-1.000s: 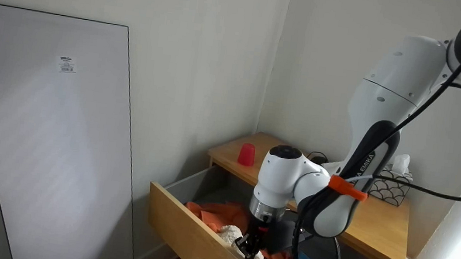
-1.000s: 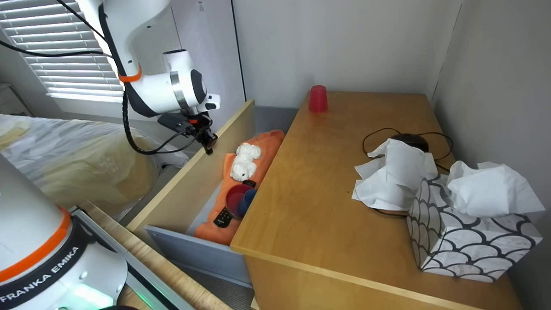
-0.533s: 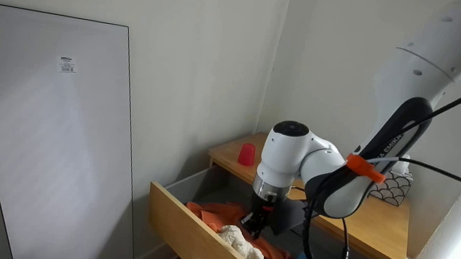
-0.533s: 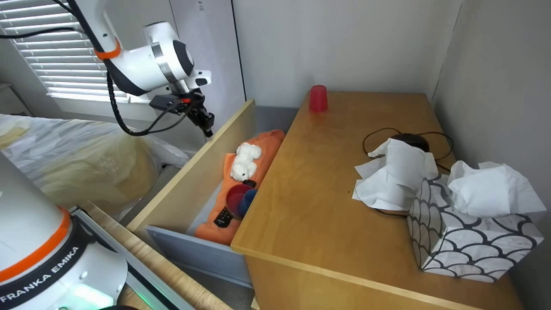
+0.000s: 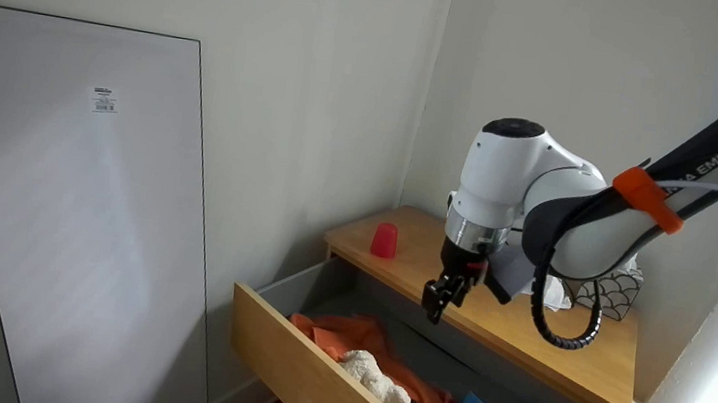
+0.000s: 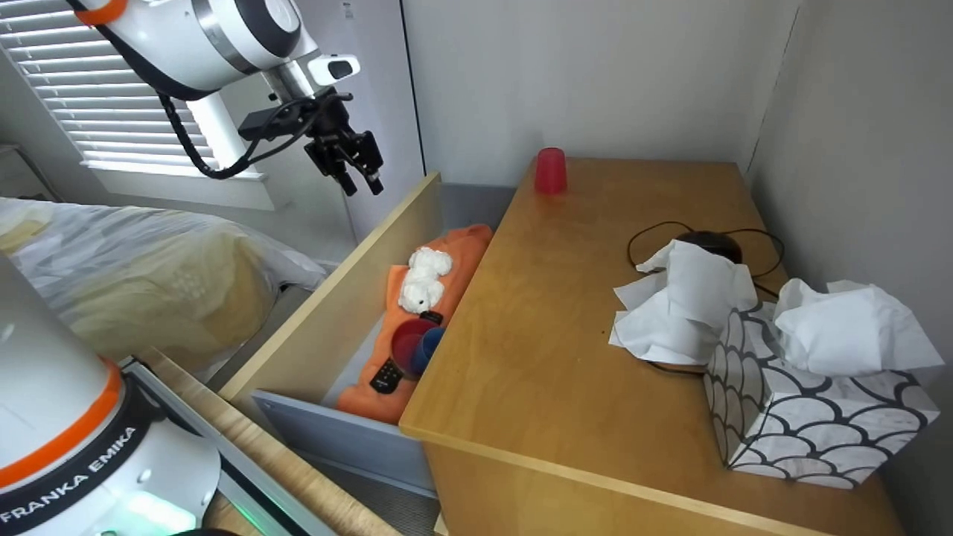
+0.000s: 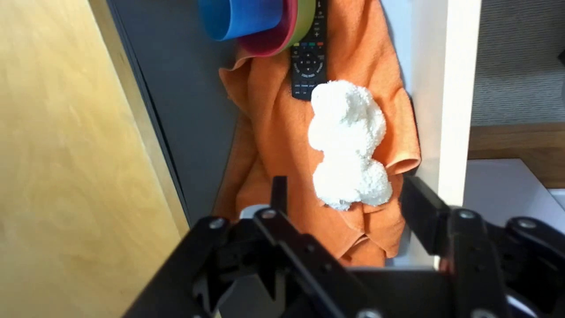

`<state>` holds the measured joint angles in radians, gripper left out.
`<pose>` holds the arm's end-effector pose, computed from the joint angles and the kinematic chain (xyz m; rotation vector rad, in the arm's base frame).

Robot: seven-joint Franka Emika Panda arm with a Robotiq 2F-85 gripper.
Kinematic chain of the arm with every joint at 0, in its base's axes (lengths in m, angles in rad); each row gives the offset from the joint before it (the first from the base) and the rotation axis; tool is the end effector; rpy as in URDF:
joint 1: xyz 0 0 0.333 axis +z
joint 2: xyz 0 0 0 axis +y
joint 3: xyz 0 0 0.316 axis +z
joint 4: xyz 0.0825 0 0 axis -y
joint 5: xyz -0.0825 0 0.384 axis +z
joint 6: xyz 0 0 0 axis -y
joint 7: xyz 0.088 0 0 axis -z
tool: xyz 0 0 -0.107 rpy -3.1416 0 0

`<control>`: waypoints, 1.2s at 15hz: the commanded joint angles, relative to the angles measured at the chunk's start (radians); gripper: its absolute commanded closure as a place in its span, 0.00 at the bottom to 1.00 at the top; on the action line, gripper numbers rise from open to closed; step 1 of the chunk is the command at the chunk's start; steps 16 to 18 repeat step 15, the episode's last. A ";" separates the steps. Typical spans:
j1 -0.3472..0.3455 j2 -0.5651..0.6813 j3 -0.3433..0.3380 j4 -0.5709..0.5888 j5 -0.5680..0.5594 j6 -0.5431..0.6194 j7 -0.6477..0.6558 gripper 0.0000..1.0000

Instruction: Open the top drawer fully

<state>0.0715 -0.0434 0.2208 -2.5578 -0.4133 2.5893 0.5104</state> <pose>0.4340 0.1379 0.2882 2.9351 0.1875 0.2337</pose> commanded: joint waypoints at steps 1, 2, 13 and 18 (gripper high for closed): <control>0.035 -0.217 -0.043 -0.137 0.171 -0.006 -0.272 0.00; 0.045 -0.260 -0.057 -0.157 0.222 -0.018 -0.343 0.00; 0.066 -0.552 -0.242 -0.152 0.396 -0.346 -0.762 0.00; 0.064 -0.585 -0.259 -0.156 0.397 -0.363 -0.779 0.00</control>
